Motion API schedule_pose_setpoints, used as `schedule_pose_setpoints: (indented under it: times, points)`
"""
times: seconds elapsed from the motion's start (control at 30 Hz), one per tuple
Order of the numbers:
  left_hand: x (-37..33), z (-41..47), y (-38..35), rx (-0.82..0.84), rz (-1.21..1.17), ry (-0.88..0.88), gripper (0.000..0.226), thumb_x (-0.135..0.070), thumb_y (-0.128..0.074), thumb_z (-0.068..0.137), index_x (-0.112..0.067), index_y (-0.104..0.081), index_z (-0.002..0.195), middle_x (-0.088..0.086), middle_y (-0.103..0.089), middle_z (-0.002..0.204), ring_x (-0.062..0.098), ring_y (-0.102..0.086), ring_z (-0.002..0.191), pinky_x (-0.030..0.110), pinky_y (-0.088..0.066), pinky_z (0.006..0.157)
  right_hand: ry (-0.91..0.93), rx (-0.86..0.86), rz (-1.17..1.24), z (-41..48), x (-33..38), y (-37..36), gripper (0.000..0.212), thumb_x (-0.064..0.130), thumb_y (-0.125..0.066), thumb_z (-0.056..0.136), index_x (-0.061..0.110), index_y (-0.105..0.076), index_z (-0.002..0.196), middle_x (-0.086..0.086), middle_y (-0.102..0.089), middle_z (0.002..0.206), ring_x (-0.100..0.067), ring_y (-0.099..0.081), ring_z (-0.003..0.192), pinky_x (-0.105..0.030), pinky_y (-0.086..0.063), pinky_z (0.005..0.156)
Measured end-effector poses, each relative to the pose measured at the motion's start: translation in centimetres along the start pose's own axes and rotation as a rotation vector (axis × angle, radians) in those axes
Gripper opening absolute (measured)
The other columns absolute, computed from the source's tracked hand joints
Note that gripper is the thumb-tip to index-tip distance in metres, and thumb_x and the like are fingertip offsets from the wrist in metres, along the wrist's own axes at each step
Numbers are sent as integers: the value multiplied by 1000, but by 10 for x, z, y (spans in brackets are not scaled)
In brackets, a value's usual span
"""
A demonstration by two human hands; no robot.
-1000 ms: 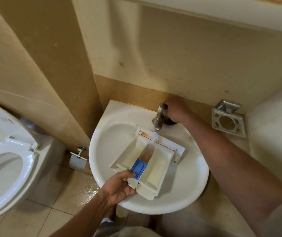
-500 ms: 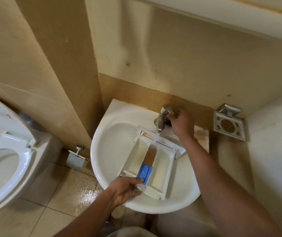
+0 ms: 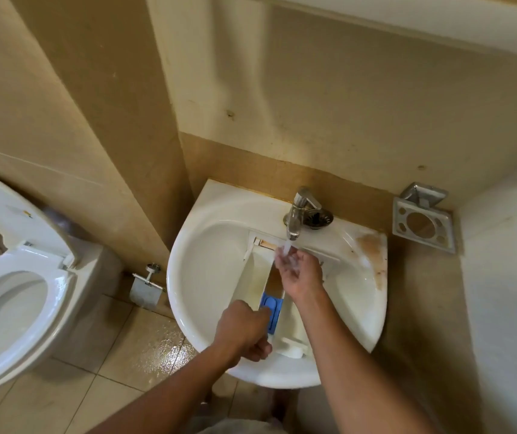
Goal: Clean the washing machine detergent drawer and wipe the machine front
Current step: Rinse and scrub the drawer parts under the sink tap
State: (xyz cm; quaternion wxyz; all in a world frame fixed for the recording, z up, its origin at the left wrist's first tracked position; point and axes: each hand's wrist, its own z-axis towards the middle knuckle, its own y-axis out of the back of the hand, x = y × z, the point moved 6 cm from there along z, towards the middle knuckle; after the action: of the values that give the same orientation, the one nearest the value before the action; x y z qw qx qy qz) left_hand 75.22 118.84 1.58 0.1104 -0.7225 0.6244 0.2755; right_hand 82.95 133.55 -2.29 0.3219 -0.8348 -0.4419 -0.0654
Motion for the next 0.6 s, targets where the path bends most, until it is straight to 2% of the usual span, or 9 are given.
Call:
schedule_pose_setpoints:
  times: [0.07, 0.1, 0.2, 0.27, 0.33, 0.4, 0.5, 0.6]
  points:
    - [-17, 2, -4, -5, -44, -64, 40, -31, -56, 97, 4, -72, 85, 14, -75, 65, 26, -73, 55, 38, -65, 60, -25, 25, 32, 7, -1, -6, 22, 5, -46, 103, -11, -61, 106, -25, -64, 113, -31, -67, 98, -39, -53, 100]
    - [-29, 5, -3, -63, -90, -126, 36, -32, -59, 94, -1, -74, 83, 11, -75, 66, 28, -74, 60, 41, -65, 63, -42, 38, 54, 11, -3, -8, 23, 3, -41, 103, -11, -60, 101, -25, -63, 107, -31, -65, 95, -39, -51, 99]
    - [-61, 24, 0, -224, -349, -270, 24, -26, -56, 89, -16, -75, 80, 5, -77, 76, 30, -75, 79, 46, -62, 76, -157, 117, 127, 14, -13, -15, 30, 2, -32, 103, -6, -58, 90, -17, -58, 88, -25, -58, 84, -31, -52, 84]
    - [-72, 44, -3, -228, -604, -245, 24, -20, -53, 91, -16, -75, 81, 3, -76, 81, 24, -73, 81, 39, -59, 73, -195, 182, 100, 13, -19, -15, 28, 4, -38, 101, -1, -60, 85, -13, -62, 81, -23, -62, 77, -30, -59, 71]
    - [-75, 62, -11, -239, -807, -176, 22, -13, -51, 87, -9, -70, 76, 12, -72, 79, 25, -67, 77, 37, -53, 68, -223, 225, 145, 14, -22, -14, 23, 4, -45, 97, -1, -63, 84, -14, -66, 77, -26, -68, 72, -32, -63, 66]
    - [-77, 72, -19, -272, -903, -179, 22, -10, -52, 85, -7, -70, 73, 18, -70, 78, 25, -66, 76, 37, -52, 68, -238, 265, 209, 13, -24, -18, 23, 4, -44, 95, -2, -64, 85, -15, -67, 78, -28, -70, 71, -33, -63, 68]
    - [-77, 79, -31, -233, -1072, -191, 26, -10, -57, 84, -12, -73, 64, 10, -69, 73, 23, -63, 75, 34, -51, 69, -246, 276, 270, 17, -25, -20, 23, 7, -43, 95, -1, -63, 89, -16, -66, 85, -28, -66, 82, -34, -55, 82]
    - [-74, 85, -33, -177, -1215, -212, 21, -11, -60, 81, -14, -75, 66, 8, -69, 74, 20, -65, 71, 30, -55, 66, -235, 267, 246, 20, -26, -17, 22, 10, -43, 97, 0, -61, 92, -16, -63, 89, -28, -64, 86, -34, -52, 85]
